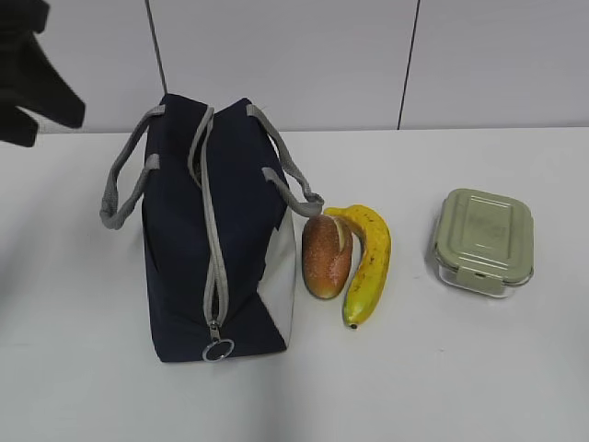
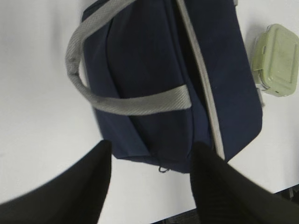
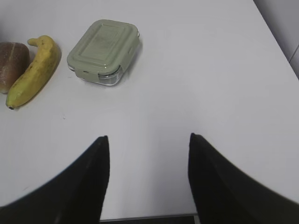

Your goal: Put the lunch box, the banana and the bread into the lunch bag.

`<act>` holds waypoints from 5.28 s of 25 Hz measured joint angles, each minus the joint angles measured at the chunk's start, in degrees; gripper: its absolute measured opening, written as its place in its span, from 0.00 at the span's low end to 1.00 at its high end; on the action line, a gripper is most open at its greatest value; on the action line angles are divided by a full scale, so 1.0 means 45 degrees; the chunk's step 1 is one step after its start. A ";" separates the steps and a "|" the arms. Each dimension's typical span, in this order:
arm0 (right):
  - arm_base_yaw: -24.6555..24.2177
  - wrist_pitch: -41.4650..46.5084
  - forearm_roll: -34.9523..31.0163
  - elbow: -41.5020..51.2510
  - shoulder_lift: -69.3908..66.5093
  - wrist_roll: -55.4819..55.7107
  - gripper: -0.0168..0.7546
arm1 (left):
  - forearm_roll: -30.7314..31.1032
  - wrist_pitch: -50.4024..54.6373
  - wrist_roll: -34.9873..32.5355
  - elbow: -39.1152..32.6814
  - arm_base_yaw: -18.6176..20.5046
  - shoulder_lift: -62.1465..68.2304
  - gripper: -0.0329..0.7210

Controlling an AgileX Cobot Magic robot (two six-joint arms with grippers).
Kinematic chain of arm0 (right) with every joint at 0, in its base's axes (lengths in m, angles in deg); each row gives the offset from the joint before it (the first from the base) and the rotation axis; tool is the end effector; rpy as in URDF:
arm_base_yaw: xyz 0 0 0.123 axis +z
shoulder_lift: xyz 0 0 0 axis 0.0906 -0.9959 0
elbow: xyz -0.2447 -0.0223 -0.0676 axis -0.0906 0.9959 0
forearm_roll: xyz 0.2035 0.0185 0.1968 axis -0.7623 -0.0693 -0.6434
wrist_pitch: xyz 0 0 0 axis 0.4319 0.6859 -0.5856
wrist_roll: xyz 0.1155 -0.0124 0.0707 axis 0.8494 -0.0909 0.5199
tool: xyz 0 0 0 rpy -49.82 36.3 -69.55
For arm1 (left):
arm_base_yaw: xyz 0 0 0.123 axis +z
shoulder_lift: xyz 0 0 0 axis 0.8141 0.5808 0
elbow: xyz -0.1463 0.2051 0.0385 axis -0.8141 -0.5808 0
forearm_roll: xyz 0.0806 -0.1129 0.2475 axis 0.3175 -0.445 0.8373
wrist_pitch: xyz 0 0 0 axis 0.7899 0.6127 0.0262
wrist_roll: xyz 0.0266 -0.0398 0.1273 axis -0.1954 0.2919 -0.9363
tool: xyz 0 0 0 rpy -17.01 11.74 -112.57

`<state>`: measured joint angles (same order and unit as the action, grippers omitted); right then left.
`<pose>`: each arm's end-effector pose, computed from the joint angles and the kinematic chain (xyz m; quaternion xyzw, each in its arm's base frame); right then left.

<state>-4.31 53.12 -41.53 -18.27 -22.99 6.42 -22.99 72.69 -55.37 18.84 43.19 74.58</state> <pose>0.0840 -0.0169 0.2682 0.0274 0.8652 -0.0534 0.4978 0.3084 -0.1033 0.2915 0.0209 0.9493 -0.2027 0.2392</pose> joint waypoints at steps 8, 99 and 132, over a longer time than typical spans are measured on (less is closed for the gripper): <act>0.0000 0.0000 0.0000 0.0000 0.0000 0.0000 0.54 | 0.0038 0.0282 0.0083 0.2590 -0.0490 0.2984 0.56; -0.3869 -0.6510 -1.2814 -0.3080 -1.8827 -0.9359 0.54 | 0.0611 0.0379 0.0136 0.4345 -0.1096 0.6399 0.04; -0.5343 -0.2821 -1.5043 -0.7171 -2.5404 -1.1579 0.83 | 0.0576 0.0403 0.0136 0.4345 -0.1096 0.6399 0.04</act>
<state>-28.35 40.43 -109.22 -50.54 -137.31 -45.68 -20.40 74.51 -54.76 38.40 38.25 103.37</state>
